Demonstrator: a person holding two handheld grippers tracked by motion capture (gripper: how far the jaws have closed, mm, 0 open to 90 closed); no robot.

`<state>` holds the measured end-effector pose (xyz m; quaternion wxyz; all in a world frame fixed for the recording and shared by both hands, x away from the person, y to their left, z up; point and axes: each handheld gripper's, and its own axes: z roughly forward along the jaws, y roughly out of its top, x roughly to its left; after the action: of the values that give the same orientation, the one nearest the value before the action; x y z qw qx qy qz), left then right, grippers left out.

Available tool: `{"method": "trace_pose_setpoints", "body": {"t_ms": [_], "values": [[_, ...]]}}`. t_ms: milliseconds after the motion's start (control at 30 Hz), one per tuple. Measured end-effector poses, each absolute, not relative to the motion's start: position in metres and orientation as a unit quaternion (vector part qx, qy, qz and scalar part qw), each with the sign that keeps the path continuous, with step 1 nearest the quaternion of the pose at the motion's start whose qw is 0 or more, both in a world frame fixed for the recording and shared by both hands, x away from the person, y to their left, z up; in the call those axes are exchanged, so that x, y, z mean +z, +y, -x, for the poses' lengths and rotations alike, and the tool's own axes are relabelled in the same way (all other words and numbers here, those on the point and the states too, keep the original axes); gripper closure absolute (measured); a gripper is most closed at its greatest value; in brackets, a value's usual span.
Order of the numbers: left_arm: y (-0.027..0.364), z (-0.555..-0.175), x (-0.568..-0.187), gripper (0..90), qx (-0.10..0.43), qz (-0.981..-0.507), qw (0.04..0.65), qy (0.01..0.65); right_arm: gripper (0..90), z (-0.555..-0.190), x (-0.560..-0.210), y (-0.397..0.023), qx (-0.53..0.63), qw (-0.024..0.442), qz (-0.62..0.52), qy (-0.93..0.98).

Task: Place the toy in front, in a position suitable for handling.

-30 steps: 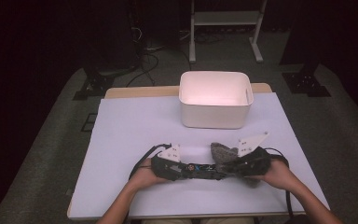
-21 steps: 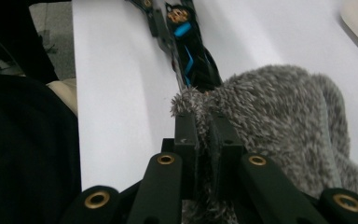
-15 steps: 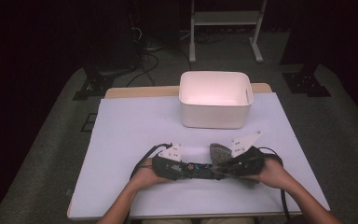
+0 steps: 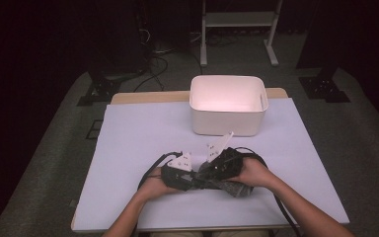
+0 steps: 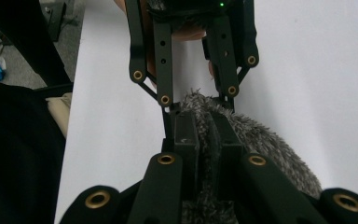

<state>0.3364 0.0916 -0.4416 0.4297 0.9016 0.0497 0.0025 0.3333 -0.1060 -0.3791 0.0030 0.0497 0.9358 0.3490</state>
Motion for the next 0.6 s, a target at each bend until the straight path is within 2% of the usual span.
{"method": "trace_pose_setpoints", "body": {"t_ms": [133,367,500,600], "values": [[0.093,-0.337,-0.442,67.9,0.001,-0.901,0.431,0.05,82.8,-0.334,-0.379,-0.11,0.347,0.003,-0.052,0.936],[0.097,-0.337,-0.442,62.9,0.003,-0.899,0.434,0.06,82.8,-0.331,-0.38,-0.149,0.347,0.009,-0.084,0.934],[0.095,-0.336,-0.444,68.6,0.0,-0.9,0.433,0.051,82.8,-0.33,-0.38,-0.169,0.346,0.019,-0.108,0.932],[0.095,-0.337,-0.445,68.5,-0.002,-0.9,0.434,0.05,82.8,-0.327,-0.378,-0.167,0.347,0.021,-0.105,0.932]]}}
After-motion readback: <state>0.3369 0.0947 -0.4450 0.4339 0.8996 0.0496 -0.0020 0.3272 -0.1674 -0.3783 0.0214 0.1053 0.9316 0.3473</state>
